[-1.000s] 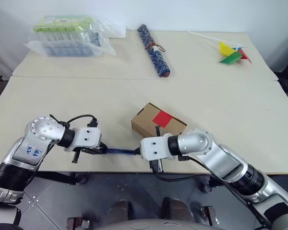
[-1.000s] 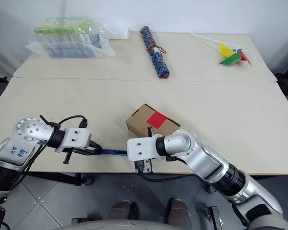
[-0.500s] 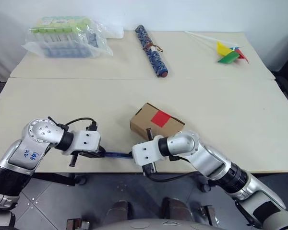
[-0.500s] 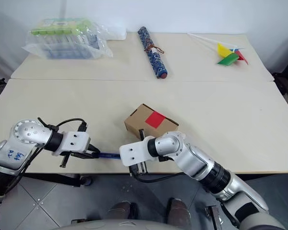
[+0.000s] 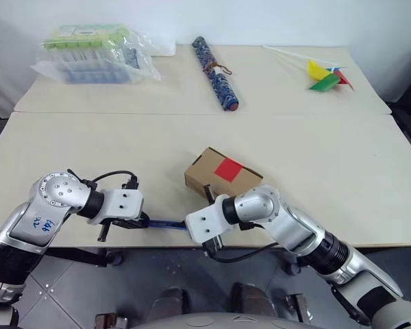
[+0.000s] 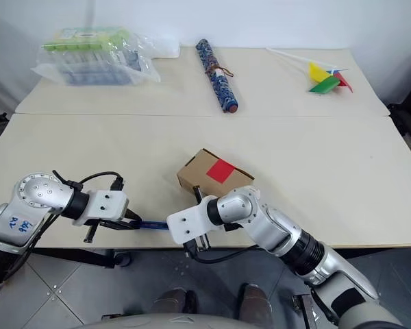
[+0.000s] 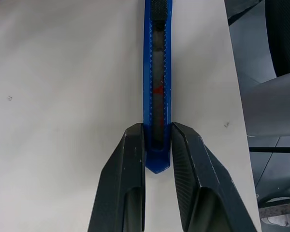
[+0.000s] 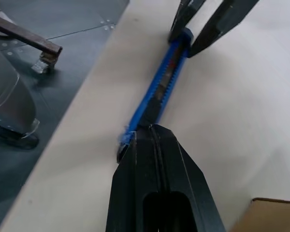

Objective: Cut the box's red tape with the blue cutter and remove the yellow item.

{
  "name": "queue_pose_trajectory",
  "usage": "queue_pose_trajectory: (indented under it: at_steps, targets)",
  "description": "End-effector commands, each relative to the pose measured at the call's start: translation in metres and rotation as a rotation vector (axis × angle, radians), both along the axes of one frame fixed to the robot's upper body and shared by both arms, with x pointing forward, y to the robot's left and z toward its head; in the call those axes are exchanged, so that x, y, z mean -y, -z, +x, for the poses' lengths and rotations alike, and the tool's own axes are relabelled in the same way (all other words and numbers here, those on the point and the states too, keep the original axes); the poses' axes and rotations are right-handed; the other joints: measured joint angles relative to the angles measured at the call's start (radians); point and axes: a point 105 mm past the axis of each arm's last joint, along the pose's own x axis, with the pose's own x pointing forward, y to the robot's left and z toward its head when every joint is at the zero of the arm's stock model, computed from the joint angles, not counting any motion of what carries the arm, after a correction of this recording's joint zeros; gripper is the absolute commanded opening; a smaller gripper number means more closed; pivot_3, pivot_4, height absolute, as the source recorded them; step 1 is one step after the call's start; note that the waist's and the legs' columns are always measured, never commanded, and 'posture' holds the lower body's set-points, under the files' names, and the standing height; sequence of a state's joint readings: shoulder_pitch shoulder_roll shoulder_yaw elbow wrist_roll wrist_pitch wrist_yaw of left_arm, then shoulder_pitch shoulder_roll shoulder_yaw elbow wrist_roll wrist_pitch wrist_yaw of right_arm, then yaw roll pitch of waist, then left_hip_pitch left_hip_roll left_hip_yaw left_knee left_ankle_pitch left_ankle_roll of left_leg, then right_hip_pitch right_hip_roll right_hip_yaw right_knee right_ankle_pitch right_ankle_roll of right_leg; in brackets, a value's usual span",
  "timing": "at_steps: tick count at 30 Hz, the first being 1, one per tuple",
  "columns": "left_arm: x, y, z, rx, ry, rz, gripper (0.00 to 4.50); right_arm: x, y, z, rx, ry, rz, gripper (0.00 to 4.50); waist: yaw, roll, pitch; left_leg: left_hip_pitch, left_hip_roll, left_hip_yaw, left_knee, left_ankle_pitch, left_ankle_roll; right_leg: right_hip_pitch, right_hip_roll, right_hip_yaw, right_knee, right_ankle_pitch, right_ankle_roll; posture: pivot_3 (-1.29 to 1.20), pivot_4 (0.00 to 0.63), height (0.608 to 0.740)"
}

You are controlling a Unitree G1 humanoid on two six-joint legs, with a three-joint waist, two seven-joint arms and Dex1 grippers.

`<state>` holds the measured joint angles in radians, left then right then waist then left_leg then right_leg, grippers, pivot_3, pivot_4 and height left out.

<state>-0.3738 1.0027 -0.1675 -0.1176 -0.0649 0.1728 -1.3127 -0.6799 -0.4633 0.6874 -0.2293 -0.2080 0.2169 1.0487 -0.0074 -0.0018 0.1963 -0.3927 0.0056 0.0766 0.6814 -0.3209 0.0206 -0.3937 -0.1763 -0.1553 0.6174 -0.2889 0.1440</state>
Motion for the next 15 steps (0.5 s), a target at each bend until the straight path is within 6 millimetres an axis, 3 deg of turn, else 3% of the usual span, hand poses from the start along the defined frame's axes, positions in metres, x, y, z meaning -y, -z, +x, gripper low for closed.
queue_pose_trajectory:
  at_steps: [1,15]
  targets:
    - [-0.007,0.016,-0.011,-0.080,-0.003,0.055,0.42,-0.003,-0.009,-0.010,0.024,-0.048,0.030,0.01,0.000,0.000,0.000,0.000,0.000,0.000,0.000,0.000,0.000,0.000,0.000,0.000,0.000,0.000,0.000,0.00,0.150,0.740]
    - [-0.005,0.014,-0.012,-0.081,-0.001,0.051,0.42,-0.010,0.008,-0.006,0.030,-0.054,0.016,0.01,-0.002,0.000,0.000,0.004,0.001,0.002,0.000,0.000,0.000,0.000,0.001,0.004,0.003,0.000,-0.001,0.00,0.150,0.740]
